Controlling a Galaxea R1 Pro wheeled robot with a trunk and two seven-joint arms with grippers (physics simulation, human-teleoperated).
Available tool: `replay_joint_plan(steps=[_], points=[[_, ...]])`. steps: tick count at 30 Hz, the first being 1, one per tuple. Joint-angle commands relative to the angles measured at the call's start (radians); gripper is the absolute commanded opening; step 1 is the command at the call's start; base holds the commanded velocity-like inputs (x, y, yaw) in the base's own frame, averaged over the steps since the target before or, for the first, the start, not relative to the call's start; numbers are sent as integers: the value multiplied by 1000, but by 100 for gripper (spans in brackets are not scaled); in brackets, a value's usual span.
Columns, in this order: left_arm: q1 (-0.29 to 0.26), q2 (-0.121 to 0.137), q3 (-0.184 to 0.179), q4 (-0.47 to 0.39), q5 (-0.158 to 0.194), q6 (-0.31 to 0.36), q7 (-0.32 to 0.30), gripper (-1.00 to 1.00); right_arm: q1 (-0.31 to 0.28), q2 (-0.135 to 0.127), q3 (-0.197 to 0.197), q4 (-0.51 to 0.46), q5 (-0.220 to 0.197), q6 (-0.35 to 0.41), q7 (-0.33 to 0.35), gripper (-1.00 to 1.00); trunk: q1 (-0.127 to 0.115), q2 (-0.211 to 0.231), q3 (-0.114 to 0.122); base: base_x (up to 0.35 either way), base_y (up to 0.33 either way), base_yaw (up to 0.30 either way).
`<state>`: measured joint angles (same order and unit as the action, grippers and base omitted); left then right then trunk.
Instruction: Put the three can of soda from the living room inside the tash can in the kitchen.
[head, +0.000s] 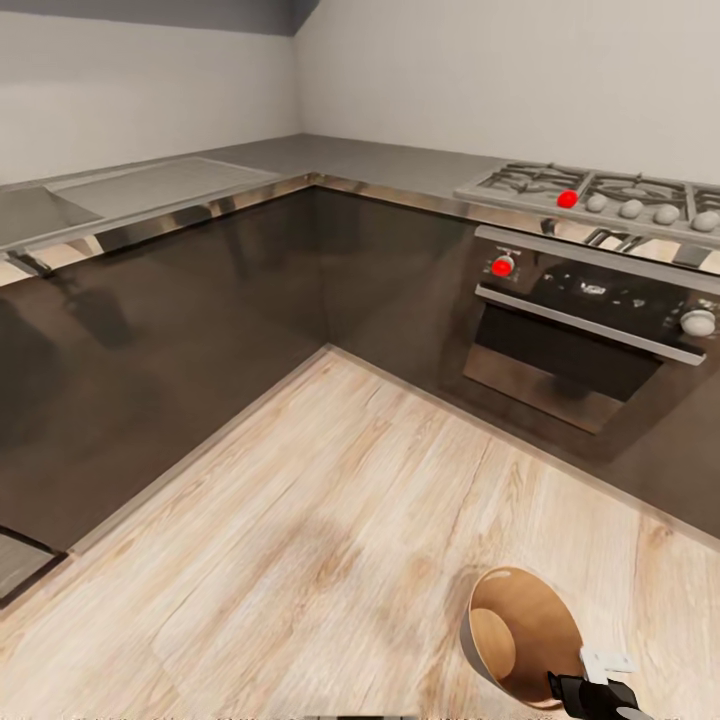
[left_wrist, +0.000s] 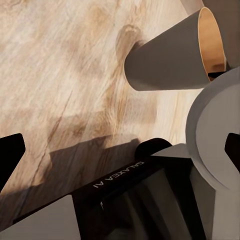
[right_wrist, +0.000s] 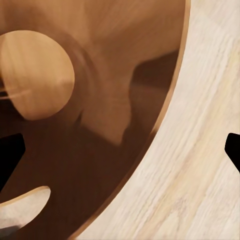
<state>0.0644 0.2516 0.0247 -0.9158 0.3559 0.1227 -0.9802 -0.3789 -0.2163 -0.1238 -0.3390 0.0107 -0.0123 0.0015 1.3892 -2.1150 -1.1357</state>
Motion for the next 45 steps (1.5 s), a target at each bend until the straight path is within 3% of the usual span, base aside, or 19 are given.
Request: replay_joint_plan(steps=[1, 10, 31, 45], points=[[0, 0, 0, 0, 0, 0, 0, 100, 0, 0, 0, 0, 0, 0, 0, 100, 0, 0, -2, 0, 0, 0], [0, 0, 1, 0, 0, 0, 0, 100, 0, 0, 0, 0, 0, 0, 0, 100, 8, -14, -22, 0, 0, 0], [0, 0, 1, 0, 0, 0, 0, 100, 0, 0, 1, 0, 0, 0, 0, 100, 8, -14, -26, 27, 0, 0], [0, 0, 1, 0, 0, 0, 0, 100, 0, 0, 1, 0, 0, 0, 0, 100, 8, -14, -43, 1, 0, 0]])
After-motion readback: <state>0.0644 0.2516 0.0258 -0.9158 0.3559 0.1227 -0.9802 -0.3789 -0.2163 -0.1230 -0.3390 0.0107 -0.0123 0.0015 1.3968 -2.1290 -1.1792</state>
